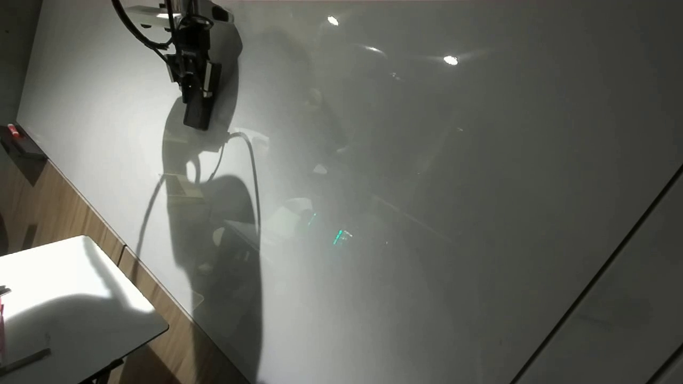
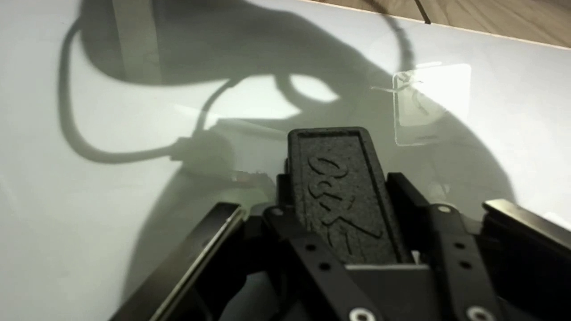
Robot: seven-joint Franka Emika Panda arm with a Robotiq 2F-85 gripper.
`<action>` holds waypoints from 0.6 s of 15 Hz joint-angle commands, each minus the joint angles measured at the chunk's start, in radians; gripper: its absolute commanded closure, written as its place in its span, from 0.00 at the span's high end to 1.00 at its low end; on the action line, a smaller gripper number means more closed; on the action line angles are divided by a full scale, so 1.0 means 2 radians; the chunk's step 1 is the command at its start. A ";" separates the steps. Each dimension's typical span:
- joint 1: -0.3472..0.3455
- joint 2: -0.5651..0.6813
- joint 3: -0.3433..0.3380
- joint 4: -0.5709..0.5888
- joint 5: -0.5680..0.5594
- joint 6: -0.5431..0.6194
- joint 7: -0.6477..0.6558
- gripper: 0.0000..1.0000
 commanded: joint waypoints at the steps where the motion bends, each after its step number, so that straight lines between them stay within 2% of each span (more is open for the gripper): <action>1: 0.006 0.013 0.009 0.035 -0.003 0.009 0.005 0.29; 9: 0.035 0.031 0.044 0.097 -0.014 -0.009 0.030 0.29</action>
